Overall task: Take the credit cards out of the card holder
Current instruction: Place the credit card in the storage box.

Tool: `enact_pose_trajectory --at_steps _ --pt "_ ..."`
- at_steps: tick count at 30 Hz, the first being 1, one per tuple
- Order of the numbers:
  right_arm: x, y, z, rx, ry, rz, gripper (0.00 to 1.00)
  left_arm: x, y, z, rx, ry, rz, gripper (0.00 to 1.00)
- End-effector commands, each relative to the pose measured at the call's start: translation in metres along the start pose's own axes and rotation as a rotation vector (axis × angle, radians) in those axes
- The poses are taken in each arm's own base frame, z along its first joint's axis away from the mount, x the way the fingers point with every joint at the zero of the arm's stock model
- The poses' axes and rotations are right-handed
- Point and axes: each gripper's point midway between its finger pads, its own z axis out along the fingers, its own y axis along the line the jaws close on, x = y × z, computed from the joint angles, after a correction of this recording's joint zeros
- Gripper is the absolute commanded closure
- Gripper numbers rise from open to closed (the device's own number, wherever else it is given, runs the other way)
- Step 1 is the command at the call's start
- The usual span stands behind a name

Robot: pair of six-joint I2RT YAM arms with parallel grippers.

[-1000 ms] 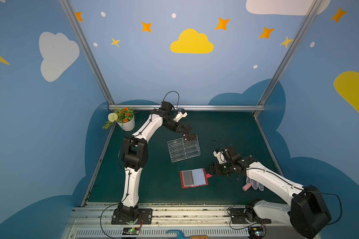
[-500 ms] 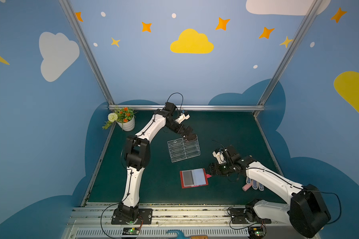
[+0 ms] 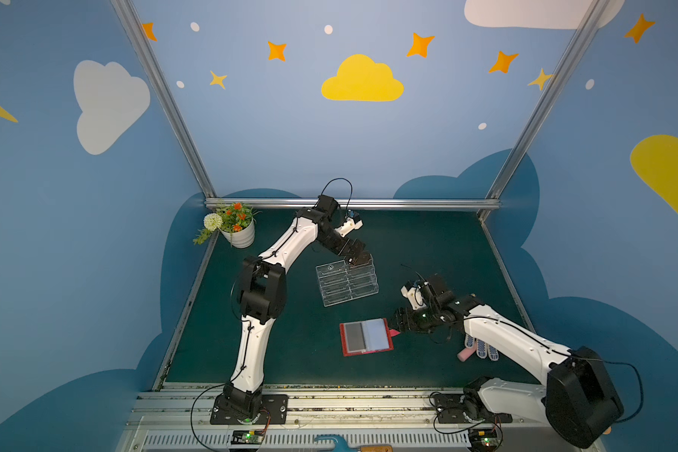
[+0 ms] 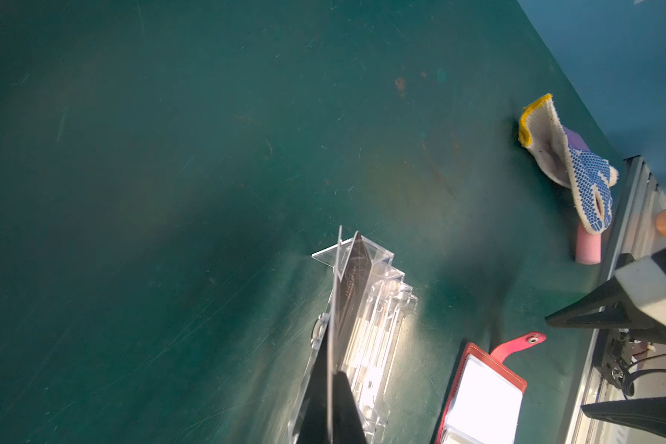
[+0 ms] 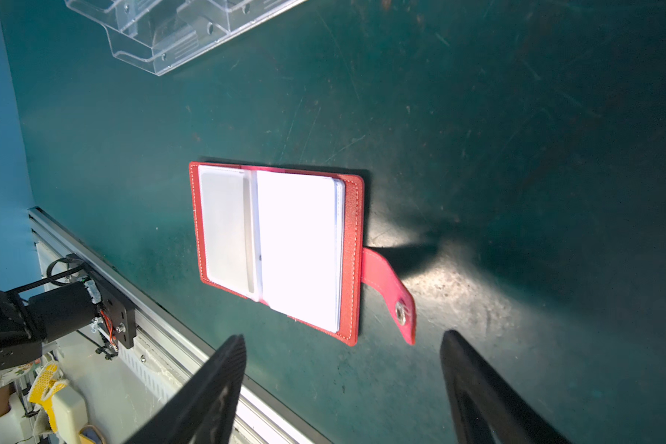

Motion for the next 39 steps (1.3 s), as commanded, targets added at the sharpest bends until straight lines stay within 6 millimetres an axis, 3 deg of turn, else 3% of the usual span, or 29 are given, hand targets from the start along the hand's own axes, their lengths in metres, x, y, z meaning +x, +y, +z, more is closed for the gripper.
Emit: enact_pose_trajectory --at_steps 1,21,39 --pt "-0.009 0.006 -0.003 -0.015 -0.018 -0.018 0.23 0.004 0.003 -0.001 -0.024 0.02 0.01 0.96" --pt "-0.012 0.01 -0.003 -0.033 -0.018 -0.02 0.27 0.001 -0.008 -0.015 -0.091 0.036 0.094 0.96" --pt "-0.012 0.013 -0.005 -0.045 -0.014 -0.022 0.27 0.005 -0.009 -0.014 -0.132 0.061 0.15 0.96"
